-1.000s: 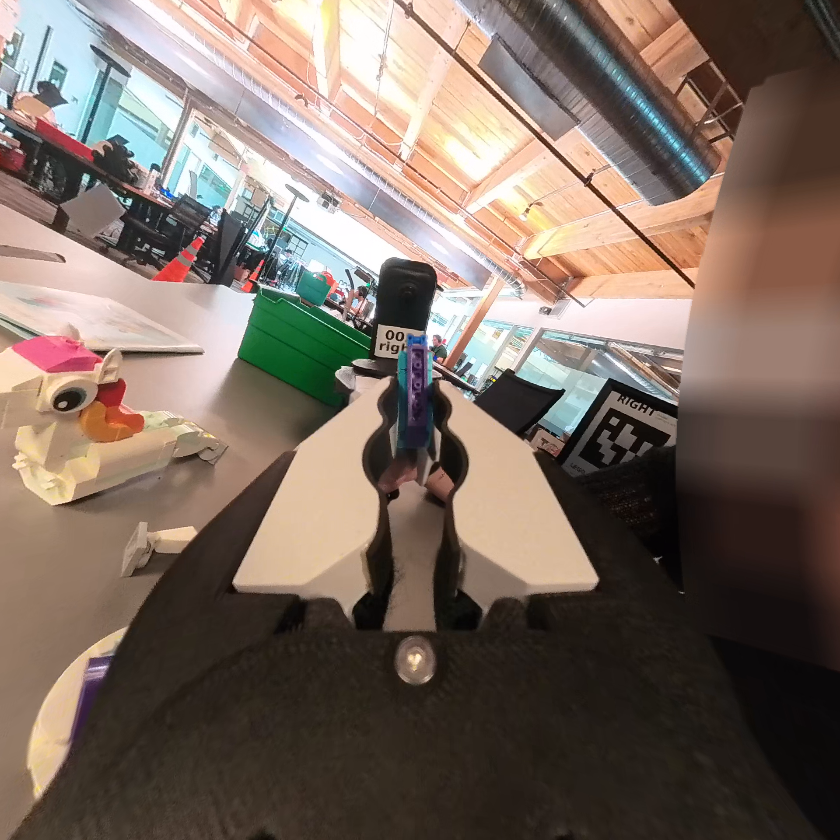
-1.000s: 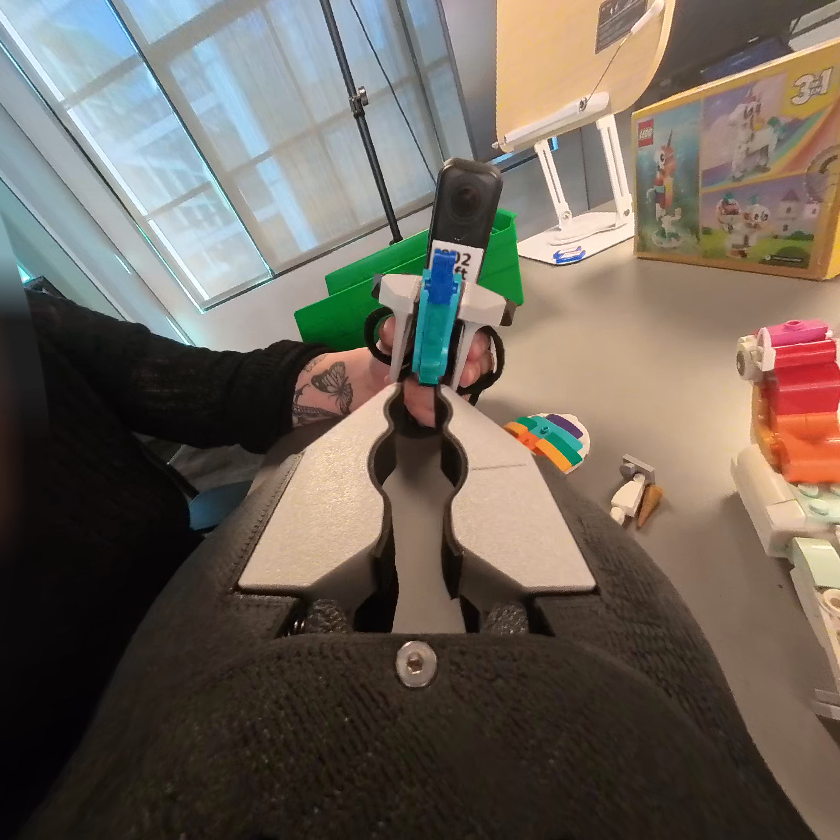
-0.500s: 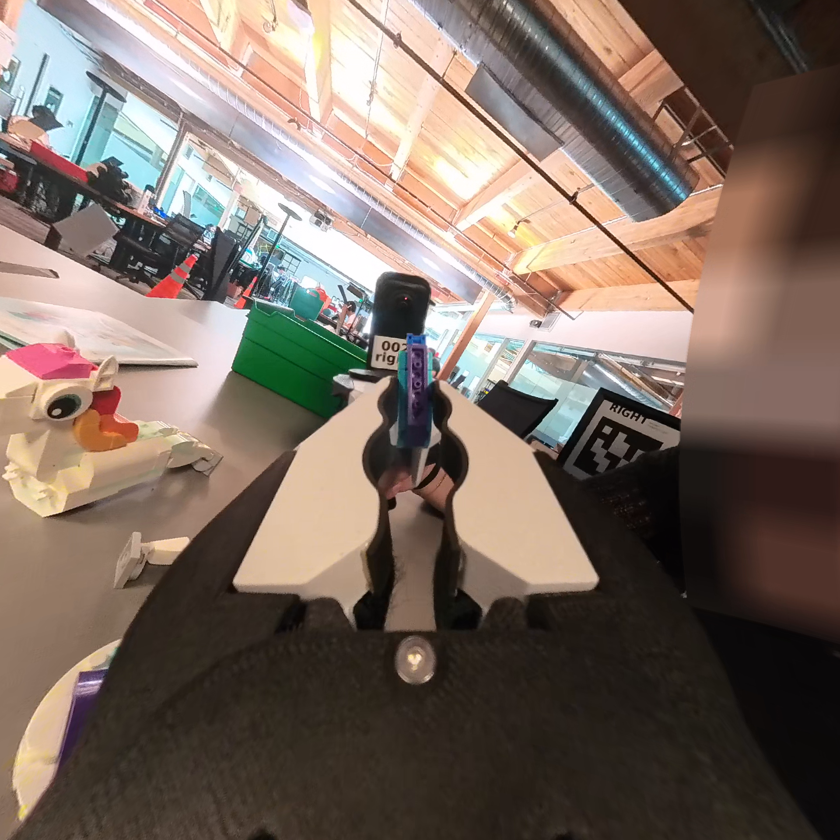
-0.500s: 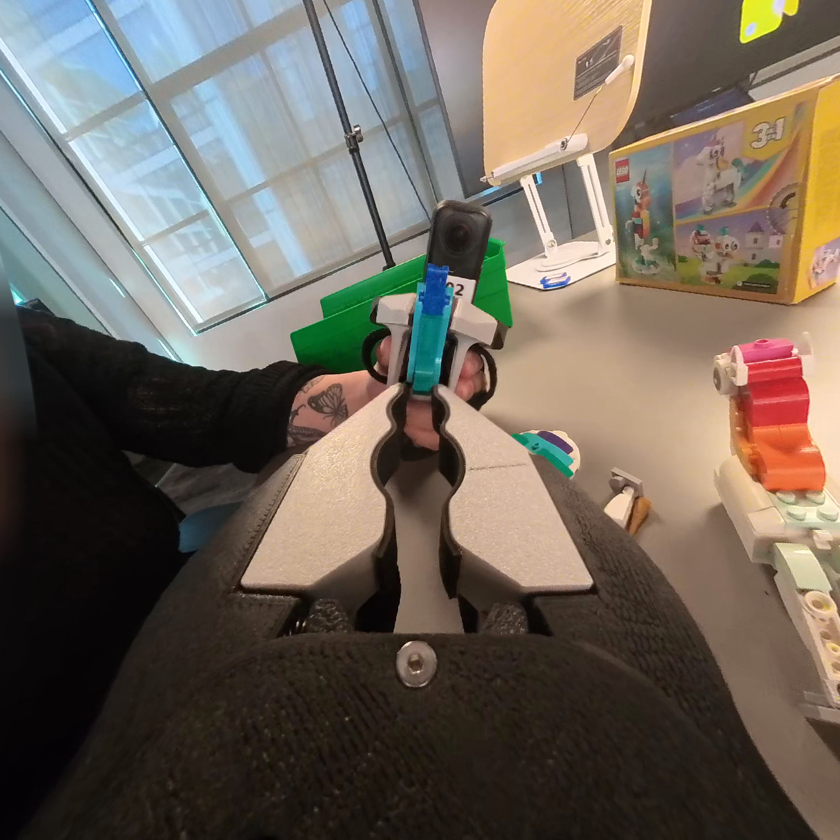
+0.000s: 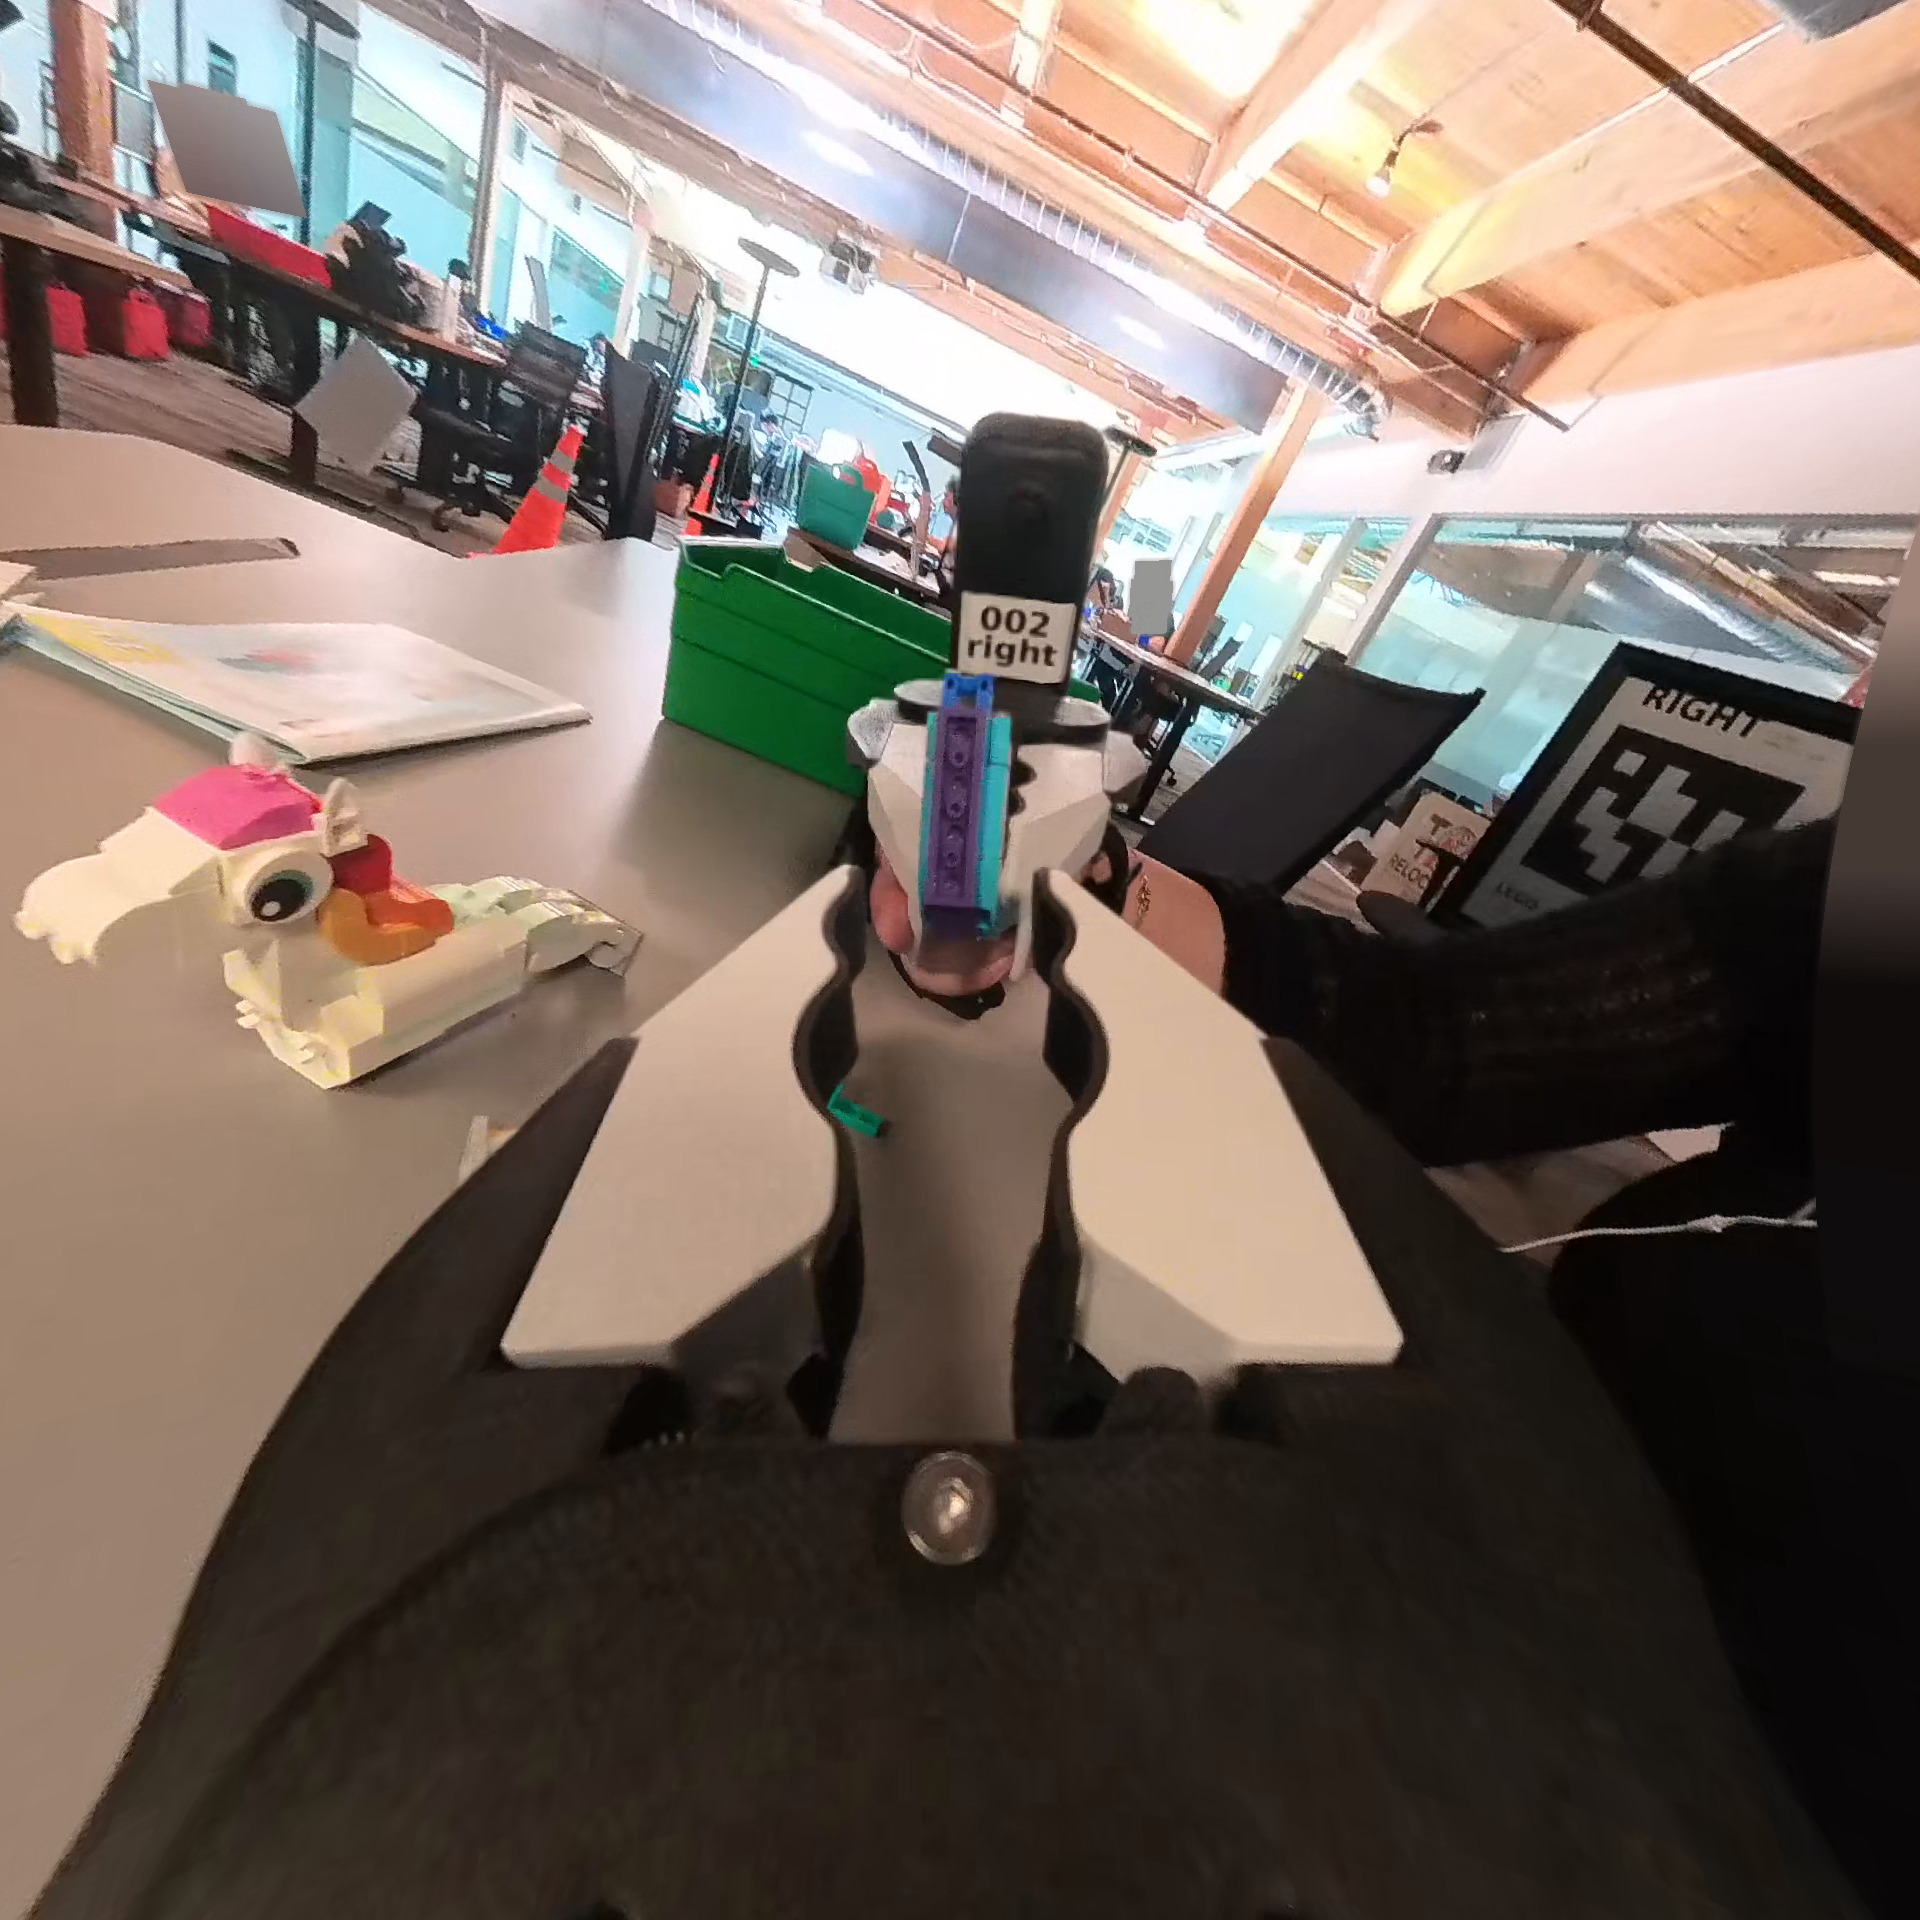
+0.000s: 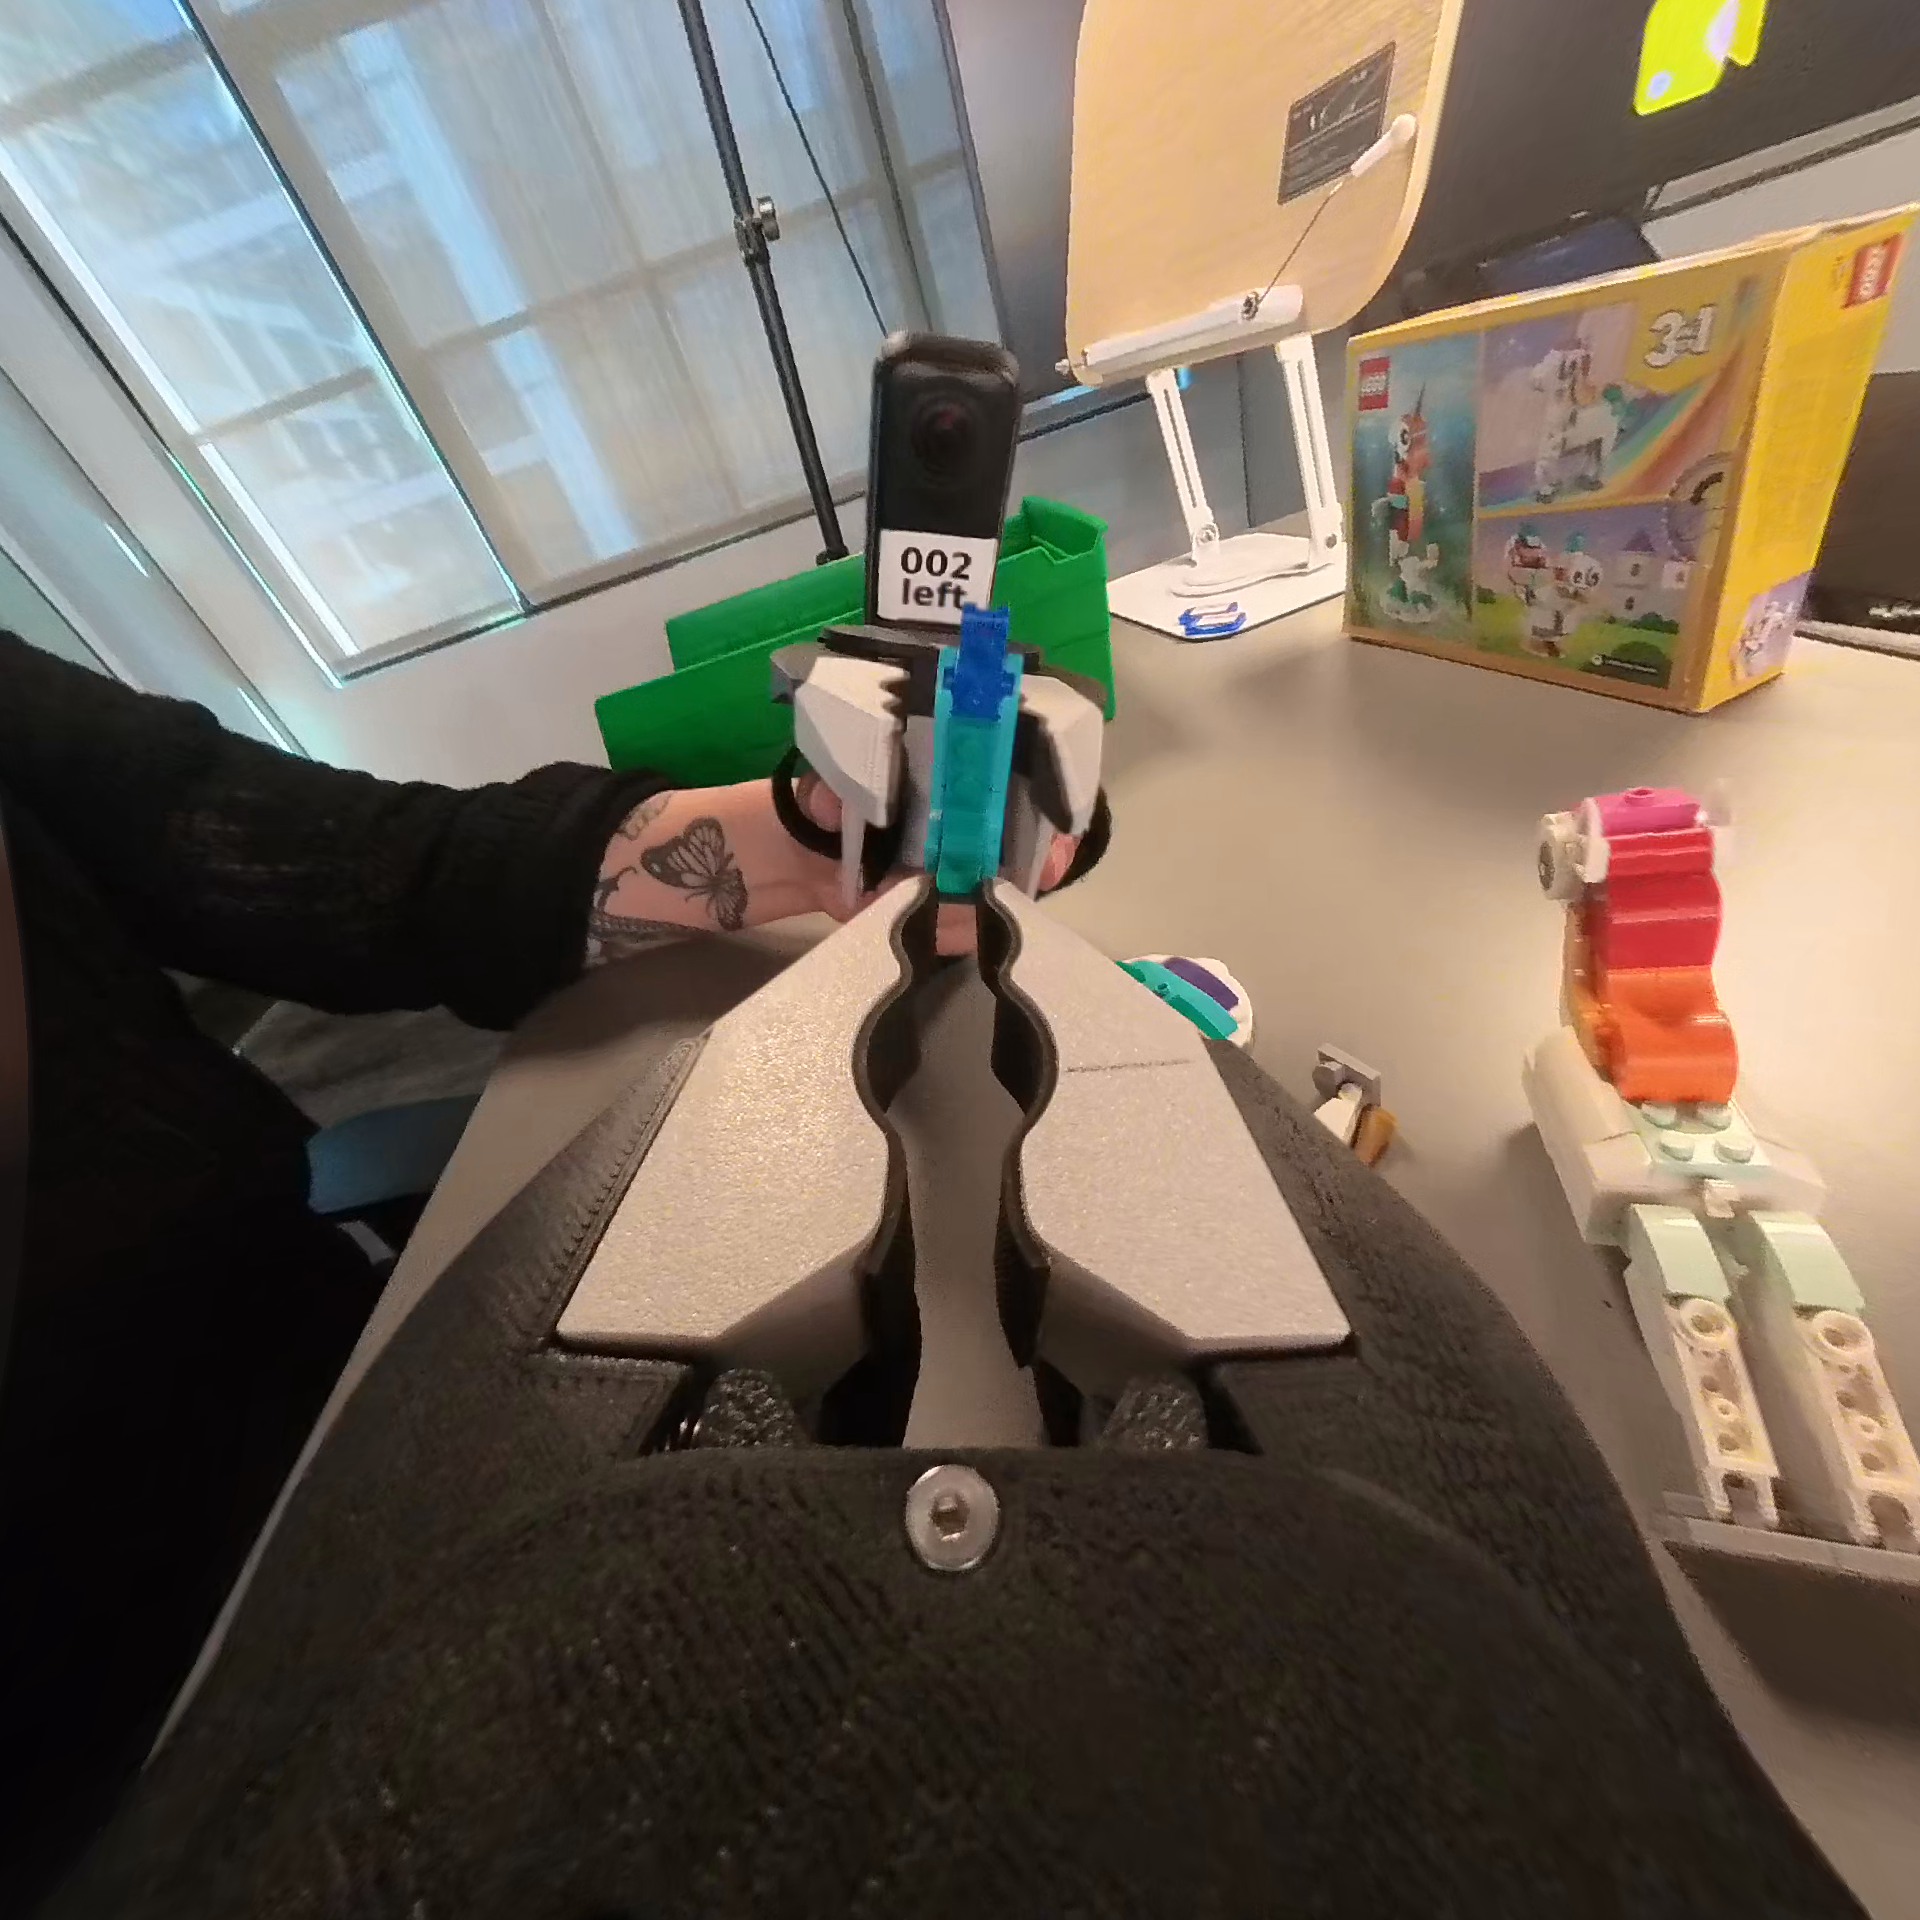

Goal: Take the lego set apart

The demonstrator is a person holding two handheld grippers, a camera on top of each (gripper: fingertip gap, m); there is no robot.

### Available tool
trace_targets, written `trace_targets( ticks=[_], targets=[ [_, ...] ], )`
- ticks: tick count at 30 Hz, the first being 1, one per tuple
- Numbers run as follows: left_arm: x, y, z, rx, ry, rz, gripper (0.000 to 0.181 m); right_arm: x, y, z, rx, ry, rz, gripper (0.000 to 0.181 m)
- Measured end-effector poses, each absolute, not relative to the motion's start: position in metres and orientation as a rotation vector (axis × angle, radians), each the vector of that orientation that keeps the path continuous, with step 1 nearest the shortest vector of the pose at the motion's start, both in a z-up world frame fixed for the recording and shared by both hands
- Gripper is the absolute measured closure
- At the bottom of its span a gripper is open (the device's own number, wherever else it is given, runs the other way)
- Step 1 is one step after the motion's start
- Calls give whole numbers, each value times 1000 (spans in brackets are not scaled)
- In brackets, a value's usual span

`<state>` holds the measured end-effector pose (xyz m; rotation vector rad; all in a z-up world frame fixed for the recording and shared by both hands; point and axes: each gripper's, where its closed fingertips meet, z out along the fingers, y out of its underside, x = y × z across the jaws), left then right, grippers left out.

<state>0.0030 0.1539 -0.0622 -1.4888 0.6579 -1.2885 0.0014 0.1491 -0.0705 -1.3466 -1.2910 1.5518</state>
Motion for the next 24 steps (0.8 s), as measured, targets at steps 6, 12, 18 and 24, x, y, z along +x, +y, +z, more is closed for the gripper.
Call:
trace_targets(
  ticks=[6,12,18,24],
  targets=[
    [12,140,-60,-1493,732,-1436,167,4,137,-66,-1283,-1348,1595,176],
    [19,115,-49,-1406,769,-1764,167,14,112,-56,-1146,-1413,1822,176],
    [14,127,-54,-1441,700,-1708,167,17,133,-72,-1293,-1430,1686,175],
    [7,146,-74,-1585,686,-1458,167,34,169,-154,-1639,-1730,957,173]
  ],
)
